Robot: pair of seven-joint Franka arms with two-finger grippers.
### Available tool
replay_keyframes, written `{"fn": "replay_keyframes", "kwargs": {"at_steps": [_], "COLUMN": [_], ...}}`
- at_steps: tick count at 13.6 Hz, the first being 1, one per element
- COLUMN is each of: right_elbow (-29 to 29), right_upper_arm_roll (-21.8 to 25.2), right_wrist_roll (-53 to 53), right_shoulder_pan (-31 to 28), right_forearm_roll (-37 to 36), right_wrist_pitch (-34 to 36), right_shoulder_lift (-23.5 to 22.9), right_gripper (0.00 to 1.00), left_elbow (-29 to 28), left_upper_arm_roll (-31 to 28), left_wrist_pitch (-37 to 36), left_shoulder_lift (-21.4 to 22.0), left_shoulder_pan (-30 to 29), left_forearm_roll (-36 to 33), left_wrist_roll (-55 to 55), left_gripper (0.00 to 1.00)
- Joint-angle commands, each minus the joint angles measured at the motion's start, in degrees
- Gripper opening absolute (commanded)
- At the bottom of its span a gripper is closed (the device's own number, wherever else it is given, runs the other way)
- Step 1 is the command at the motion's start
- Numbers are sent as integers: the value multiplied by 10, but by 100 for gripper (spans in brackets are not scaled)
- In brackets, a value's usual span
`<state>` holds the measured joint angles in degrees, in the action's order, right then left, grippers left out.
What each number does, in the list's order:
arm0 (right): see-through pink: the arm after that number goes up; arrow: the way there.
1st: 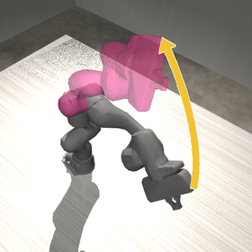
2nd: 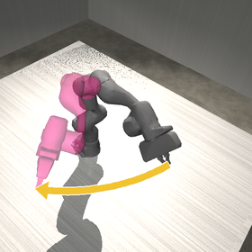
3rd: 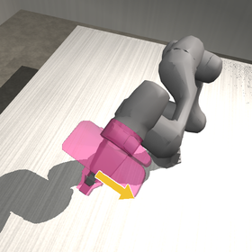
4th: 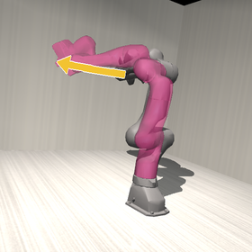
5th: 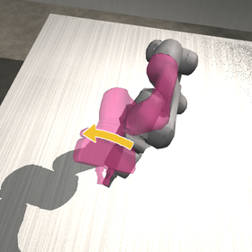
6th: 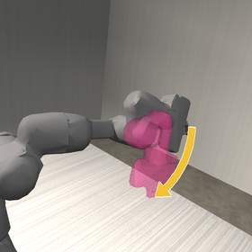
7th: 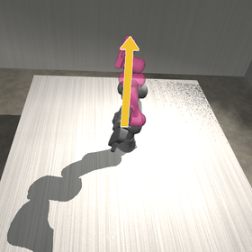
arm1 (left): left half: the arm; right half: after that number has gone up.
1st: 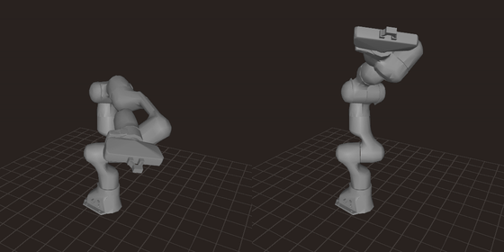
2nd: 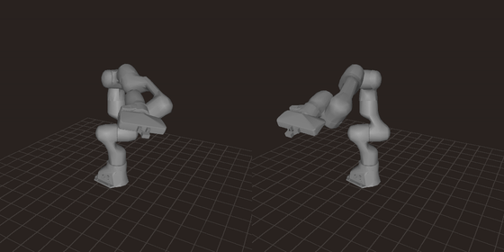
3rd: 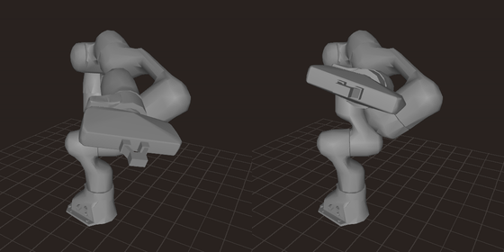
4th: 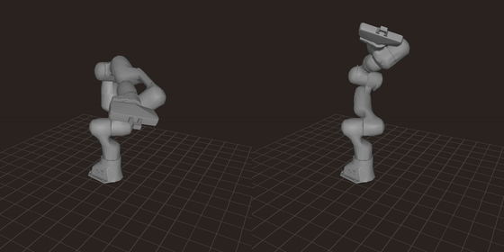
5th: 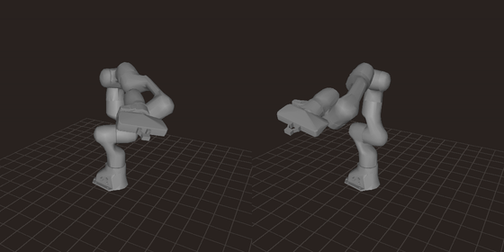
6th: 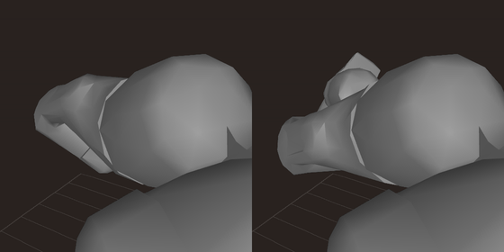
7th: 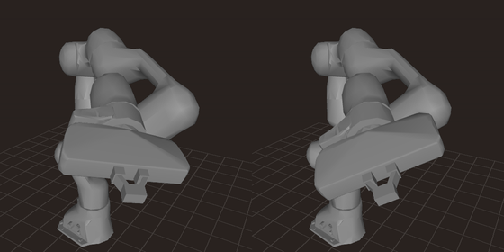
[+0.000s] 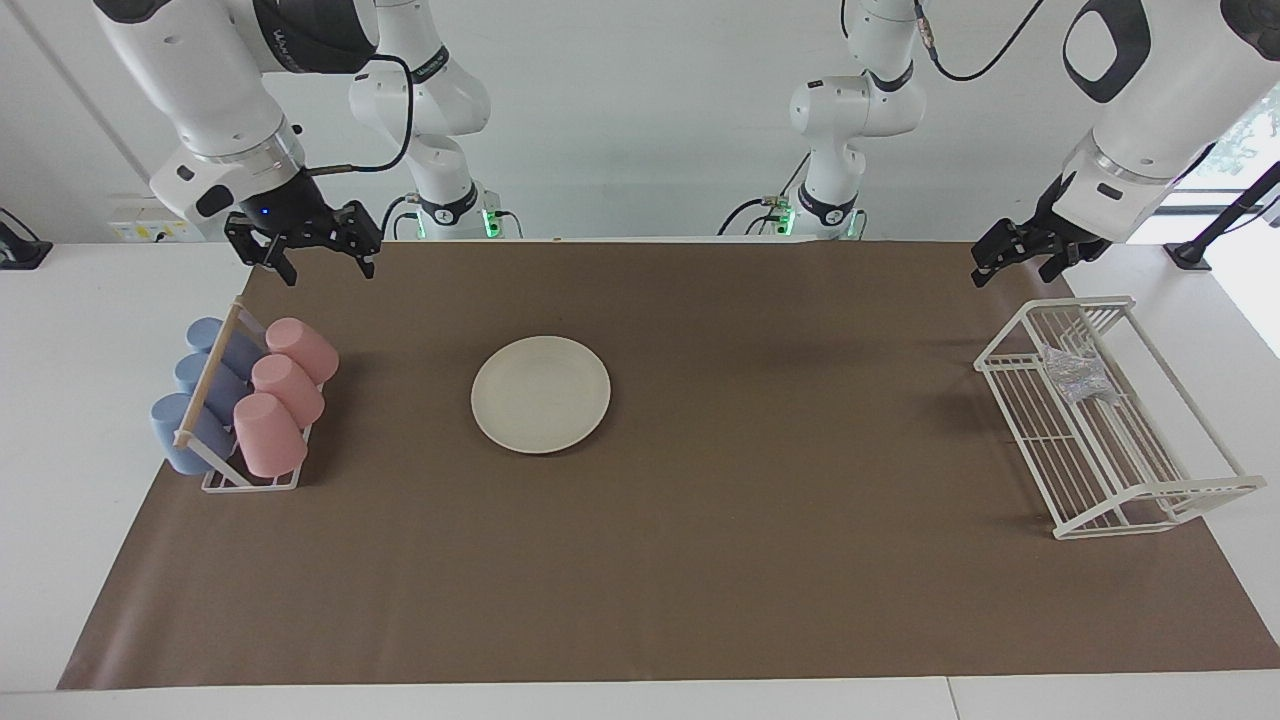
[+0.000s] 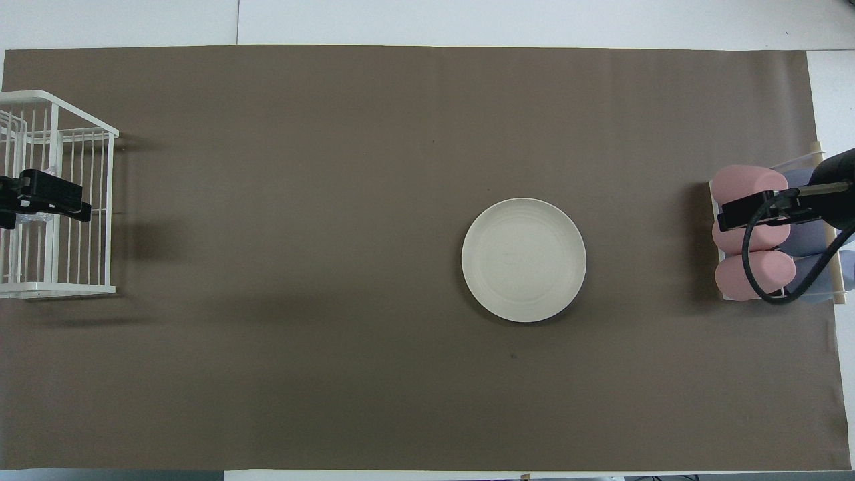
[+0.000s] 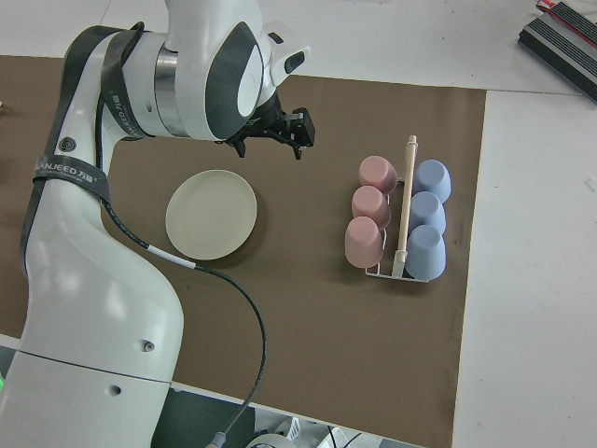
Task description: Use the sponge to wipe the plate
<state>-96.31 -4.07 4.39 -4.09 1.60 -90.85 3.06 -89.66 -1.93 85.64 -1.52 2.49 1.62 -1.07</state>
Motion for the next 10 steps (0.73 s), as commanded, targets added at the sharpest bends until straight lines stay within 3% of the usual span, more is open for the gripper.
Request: {"fn": "replay_keyframes", "kwargs": {"at_steps": [1, 8, 10], "right_elbow": [2, 2, 2], "right_upper_arm_roll": [-1, -1, -2], "right_wrist_roll": [7, -31, -61], "right_shoulder_pan": [0, 12, 14], "right_forearm_roll": [2, 2, 2], "right_wrist_pitch": [3, 2, 2], "right_shoulder_lift": [-1, -1, -1], "right_gripper": [100, 100, 100], "left_elbow": [-18, -24, -46], "left_upper_arm_roll": [2, -4, -7], "left_wrist_pitch": [11, 15, 49], "left_shoulder_lift": [14, 17, 26], "left_shoulder_pan": [-5, -20, -21], "left_forearm_roll": [0, 1, -11], "left_wrist_roll": [9, -1, -10], "left_gripper": [100, 100, 100]}}
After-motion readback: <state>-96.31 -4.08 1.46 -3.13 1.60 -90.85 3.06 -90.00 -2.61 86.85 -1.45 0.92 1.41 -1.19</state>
